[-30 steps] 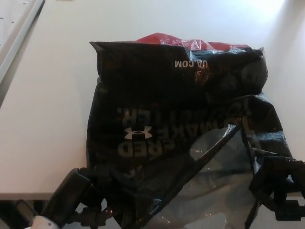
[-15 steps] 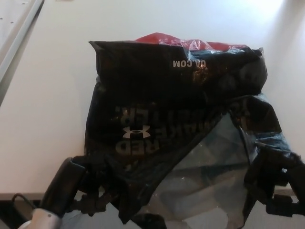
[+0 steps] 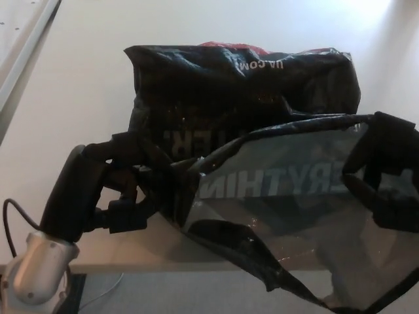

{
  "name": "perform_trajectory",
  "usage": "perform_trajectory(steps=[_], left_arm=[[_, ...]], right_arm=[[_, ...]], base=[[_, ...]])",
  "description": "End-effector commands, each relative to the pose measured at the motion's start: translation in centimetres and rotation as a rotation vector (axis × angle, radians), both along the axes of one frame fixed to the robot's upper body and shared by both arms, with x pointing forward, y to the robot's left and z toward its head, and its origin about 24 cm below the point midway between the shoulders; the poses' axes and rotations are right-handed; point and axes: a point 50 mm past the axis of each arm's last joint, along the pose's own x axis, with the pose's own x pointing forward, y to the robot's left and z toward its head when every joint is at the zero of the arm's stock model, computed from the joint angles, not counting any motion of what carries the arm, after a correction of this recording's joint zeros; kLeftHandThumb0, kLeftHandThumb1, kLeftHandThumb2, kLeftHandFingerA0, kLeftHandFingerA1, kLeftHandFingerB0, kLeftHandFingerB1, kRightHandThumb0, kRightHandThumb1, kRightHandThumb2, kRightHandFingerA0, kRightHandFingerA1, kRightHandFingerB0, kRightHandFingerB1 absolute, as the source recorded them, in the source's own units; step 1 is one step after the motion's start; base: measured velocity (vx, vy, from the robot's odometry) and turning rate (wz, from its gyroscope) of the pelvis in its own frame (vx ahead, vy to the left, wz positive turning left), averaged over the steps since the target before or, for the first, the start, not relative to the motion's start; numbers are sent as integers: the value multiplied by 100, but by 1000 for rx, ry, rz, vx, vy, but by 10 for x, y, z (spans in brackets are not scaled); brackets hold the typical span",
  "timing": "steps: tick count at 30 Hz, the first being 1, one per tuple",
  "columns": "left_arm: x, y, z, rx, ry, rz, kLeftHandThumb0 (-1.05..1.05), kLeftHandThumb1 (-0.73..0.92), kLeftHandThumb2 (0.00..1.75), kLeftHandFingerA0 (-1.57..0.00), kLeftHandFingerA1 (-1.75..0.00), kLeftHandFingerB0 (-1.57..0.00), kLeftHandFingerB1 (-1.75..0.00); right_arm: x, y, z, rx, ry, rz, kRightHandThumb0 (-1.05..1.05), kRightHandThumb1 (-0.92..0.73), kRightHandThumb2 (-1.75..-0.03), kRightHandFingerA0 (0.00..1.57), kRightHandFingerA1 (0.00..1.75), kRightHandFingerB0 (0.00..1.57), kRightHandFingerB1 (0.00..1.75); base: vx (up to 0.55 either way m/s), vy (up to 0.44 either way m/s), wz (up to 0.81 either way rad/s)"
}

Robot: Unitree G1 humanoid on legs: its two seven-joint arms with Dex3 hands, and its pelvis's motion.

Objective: A plastic bag is kept infront of the robot in the middle of the desk and the robot uses both its hands to grab it from the top and lifts it up and then releases it.

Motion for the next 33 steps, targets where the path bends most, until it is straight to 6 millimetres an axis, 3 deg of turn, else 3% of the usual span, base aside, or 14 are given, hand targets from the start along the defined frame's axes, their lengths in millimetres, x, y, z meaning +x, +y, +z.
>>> perform_trajectory(steps=[1, 3, 4, 5, 6, 8, 9, 10, 14, 15, 19, 20, 22, 33], left_arm=[[0, 7, -12, -39, 80, 41, -30, 43, 90, -118, -128, -95, -98], [0, 7, -13, -34, 87, 54, -31, 43, 90, -119, -129, -95, -99], [0, 7, -12, -32, 84, 57, -39, 57, 62, -89, -160, -95, -101], [0, 7, -12, -34, 80, 54, -39, 57, 62, -89, -160, -95, -101], [1, 7, -12, -41, 80, 51, -29, 43, 90, -117, -127, -94, -100], [1, 7, -11, -54, 82, 48, -29, 42, 90, -117, -127, -94, -100], [1, 6, -11, -52, 81, 52, -40, 57, 62, -90, -160, -94, -104], [2, 6, -11, -60, 88, 53, -39, 57, 62, -89, -159, -96, -100], [3, 6, -9, -47, 82, 61, -40, 58, 62, -88, -161, -94, -103], [3, 6, -10, -44, 79, 62, -31, 44, 90, -119, -129, -94, -100], [4, 5, -10, -53, 86, 61, -32, 45, 90, -118, -129, -94, -103], [4, 5, -10, -42, 88, 65, -41, 59, 58, -88, -167, -91, -112], [4, 4, -10, -35, 88, 67, -41, 58, 59, -87, -167, -91, -115], [3, 2, -15, -41, 89, 61, -39, 57, 59, -88, -166, -91, -115]], right_arm=[[-5, -15, -2, 61, 89, -13, -41, -36, -72, 120, 148, 40, 63], [-7, -21, 0, 45, 80, -21, -31, -48, -63, 102, 175, 34, 50], [-8, -23, 1, 39, 77, -24, -31, -49, -63, 100, 175, 30, 46], [-8, -26, 2, 38, 77, -26, -31, -49, -63, 100, 175, 30, 46], [-9, -29, 5, 30, 69, -26, -36, -49, -59, 93, 175, 24, 40], [-11, -38, 12, 23, 54, -19, -34, -49, -58, 94, 175, 24, 40], [-11, -43, 16, 30, 48, -6, -33, -48, -59, 96, 175, 27, 42], [-11, -50, 22, 25, 41, -5, -43, -31, -72, 124, 147, 34, 55], [-16, -61, 42, -5, -5, 6, -42, -29, -69, 128, 152, 39, 57], [-20, -65, 49, -8, -21, 12, -34, -40, -60, 103, 175, 34, 48], [-33, -74, 70, -34, -39, 24, -39, -42, -53, 102, 175, 17, 39], [-37, -78, 75, -76, -65, 5, -47, -39, -60, 109, 175, 9, 30], [-40, -82, 81, -126, -88, -18, -43, -37, -57, 105, 175, 2, 27], [-28, -125, 53, -291, 152, -153, -21, -37, -53, 99, 175, 4, 27]], base=[[0, 0, 0], [0, 0, 0], [0, 0, 0], [0, 0, 0], [0, 0, 0], [0, 0, 0], [0, 0, 0], [0, 0, 0], [0, 0, 0], [0, 0, 0], [0, 0, 0], [0, 0, 0], [0, 0, 0], [0, 0, 0]])
